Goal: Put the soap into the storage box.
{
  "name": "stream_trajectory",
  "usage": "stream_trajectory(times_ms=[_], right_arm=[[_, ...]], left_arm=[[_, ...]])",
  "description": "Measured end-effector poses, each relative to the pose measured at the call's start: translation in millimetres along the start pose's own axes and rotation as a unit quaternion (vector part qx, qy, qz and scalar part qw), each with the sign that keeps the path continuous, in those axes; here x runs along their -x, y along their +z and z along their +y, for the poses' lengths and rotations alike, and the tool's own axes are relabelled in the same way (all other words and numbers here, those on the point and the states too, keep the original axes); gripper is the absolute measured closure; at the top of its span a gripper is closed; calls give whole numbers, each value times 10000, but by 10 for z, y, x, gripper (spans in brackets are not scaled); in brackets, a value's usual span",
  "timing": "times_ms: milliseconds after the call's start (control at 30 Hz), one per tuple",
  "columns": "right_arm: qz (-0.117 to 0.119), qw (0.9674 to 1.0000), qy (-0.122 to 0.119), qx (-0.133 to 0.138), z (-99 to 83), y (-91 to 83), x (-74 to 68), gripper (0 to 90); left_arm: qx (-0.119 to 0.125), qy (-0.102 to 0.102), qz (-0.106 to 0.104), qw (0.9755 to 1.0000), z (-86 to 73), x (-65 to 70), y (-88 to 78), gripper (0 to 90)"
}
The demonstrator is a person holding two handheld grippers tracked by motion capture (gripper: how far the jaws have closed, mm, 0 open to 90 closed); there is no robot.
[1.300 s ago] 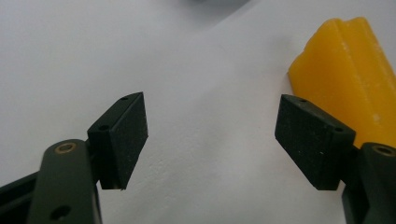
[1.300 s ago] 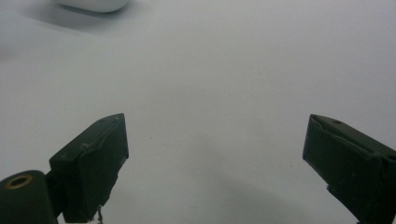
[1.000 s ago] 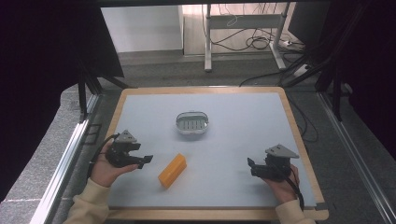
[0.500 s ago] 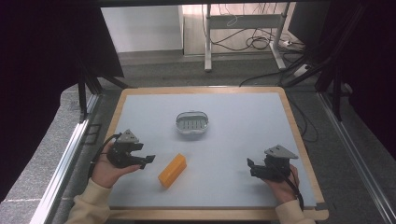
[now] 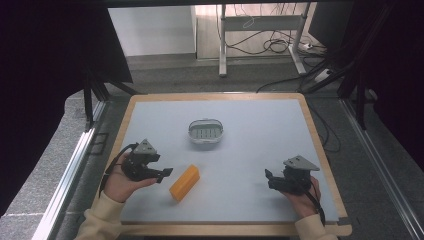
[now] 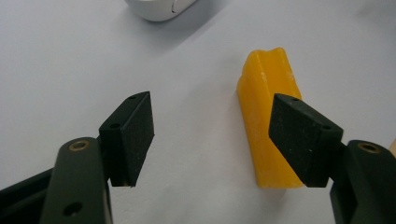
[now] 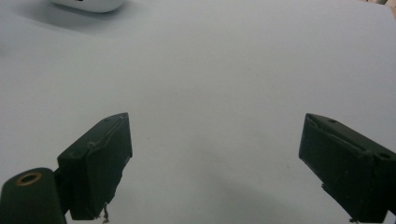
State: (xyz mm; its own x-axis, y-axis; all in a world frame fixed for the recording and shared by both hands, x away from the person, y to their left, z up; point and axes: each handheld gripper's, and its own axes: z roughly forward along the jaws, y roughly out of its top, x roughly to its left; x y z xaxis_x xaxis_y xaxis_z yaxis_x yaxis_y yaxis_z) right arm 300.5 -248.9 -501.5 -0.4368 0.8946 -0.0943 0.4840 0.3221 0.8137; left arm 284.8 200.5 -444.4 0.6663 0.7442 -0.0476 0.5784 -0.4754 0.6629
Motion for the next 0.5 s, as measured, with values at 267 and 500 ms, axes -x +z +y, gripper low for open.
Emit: stream_trajectory(times_ms=[267,500], right_arm=[[-26,10000,-59,-36,-5,7,-4,98],[-41,9999,-75,-52,-7,9,-6,99]], left_arm=[[-58,121,-14,9999,77,101,37,305],[-120,162,43,9998,148,148,69,276]])
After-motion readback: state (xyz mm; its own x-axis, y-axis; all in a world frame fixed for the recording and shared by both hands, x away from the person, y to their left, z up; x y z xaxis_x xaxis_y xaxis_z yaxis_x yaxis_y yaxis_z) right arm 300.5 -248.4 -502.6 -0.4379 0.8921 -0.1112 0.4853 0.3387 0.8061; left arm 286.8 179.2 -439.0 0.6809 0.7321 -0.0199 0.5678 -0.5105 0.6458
